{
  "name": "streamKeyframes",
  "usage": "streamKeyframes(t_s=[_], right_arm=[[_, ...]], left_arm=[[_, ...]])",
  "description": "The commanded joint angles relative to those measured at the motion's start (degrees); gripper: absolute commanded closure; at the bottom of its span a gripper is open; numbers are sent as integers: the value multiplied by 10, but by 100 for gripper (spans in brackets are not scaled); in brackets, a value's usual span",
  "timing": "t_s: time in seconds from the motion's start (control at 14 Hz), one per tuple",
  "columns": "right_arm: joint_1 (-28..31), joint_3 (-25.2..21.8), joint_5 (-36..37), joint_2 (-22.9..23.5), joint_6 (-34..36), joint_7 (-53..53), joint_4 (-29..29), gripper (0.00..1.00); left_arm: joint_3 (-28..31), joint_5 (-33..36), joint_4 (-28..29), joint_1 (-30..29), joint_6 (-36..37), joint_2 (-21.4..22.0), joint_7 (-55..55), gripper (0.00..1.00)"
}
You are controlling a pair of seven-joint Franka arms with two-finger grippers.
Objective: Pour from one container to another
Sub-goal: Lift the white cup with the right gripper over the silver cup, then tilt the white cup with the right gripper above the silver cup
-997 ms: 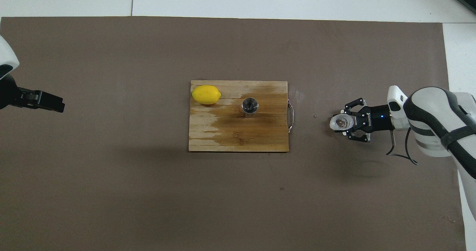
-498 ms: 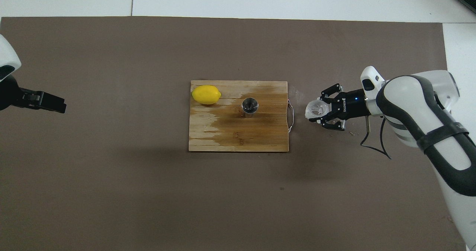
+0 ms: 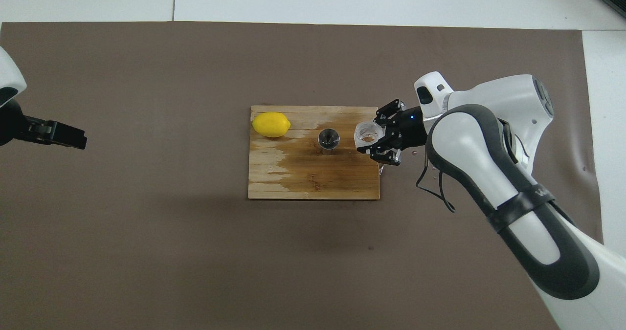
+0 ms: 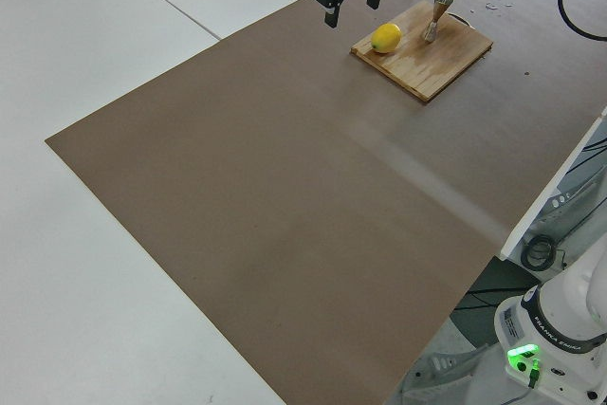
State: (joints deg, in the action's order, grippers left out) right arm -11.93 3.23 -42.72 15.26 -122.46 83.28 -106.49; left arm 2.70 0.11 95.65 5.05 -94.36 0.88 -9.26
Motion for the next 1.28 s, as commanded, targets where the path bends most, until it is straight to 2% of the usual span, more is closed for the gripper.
streamKeyframes(t_s=[0.0, 0.28, 0.71, 0.93, 1.21], right_arm=[[-28, -1, 64, -8, -2, -84, 26, 88], [-50, 0, 122, -9, -23, -131, 30, 87], [-87, 1, 270, -8, -58, -215, 31, 87], [-107, 2, 337, -9, -55, -223, 38, 87], [-107, 3, 381, -12, -48, -224, 42, 87]], left_arm=[[6, -3, 11, -1, 4, 12, -3, 0], [6, -3, 11, 1, 4, 12, -3, 0], [6, -3, 11, 0, 4, 12, -3, 0], [6, -3, 11, 0, 4, 12, -3, 0], [6, -3, 11, 0, 4, 12, -3, 0]])
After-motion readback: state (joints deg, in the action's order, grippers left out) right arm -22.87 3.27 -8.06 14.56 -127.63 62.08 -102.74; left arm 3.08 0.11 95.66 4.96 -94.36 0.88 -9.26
